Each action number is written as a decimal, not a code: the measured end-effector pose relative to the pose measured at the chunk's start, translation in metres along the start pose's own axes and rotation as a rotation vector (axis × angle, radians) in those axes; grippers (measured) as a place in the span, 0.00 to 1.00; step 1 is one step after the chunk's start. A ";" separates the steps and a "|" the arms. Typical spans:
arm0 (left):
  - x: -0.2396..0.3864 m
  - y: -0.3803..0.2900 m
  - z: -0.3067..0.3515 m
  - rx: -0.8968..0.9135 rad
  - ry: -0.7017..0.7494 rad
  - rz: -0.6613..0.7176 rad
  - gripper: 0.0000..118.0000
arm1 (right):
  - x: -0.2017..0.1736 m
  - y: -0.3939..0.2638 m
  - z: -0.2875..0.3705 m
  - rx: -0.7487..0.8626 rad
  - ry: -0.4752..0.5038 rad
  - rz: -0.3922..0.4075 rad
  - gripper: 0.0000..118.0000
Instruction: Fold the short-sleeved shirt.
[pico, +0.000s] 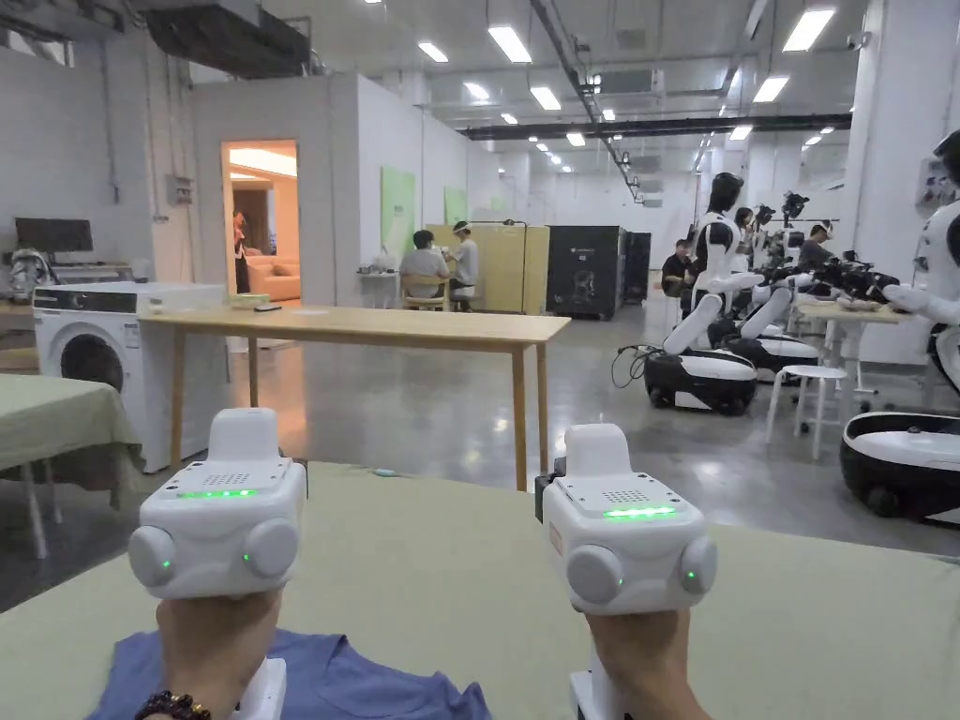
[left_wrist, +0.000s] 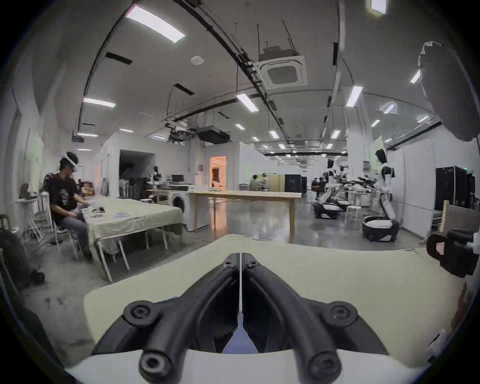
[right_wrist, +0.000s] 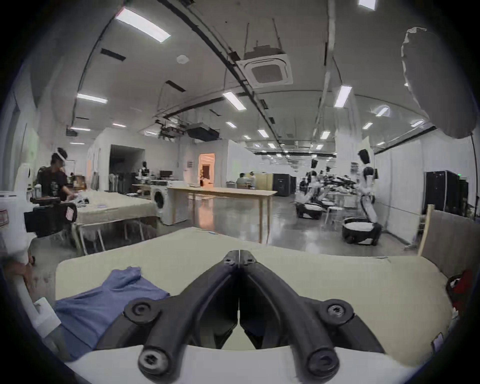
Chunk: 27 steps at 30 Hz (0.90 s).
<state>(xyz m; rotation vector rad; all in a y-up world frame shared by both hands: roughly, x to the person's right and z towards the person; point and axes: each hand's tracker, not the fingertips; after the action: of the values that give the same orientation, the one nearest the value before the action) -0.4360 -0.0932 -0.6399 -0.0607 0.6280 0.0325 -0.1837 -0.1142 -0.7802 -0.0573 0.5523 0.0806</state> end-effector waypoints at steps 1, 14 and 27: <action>-0.005 0.000 0.002 -0.001 0.006 -0.007 0.00 | -0.005 0.000 -0.001 -0.002 0.008 0.004 0.00; 0.005 -0.089 -0.102 -0.852 -0.398 -0.332 0.00 | 0.001 -0.015 0.023 -0.012 0.113 0.021 0.00; 0.004 -0.210 -0.147 -0.920 -0.404 -0.219 0.98 | -0.003 -0.059 0.029 -0.085 0.213 0.010 0.00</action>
<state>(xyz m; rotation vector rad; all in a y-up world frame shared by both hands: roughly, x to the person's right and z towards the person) -0.5087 -0.3121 -0.7507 -0.9878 0.1565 0.1164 -0.1662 -0.1713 -0.7521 -0.1475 0.7616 0.1085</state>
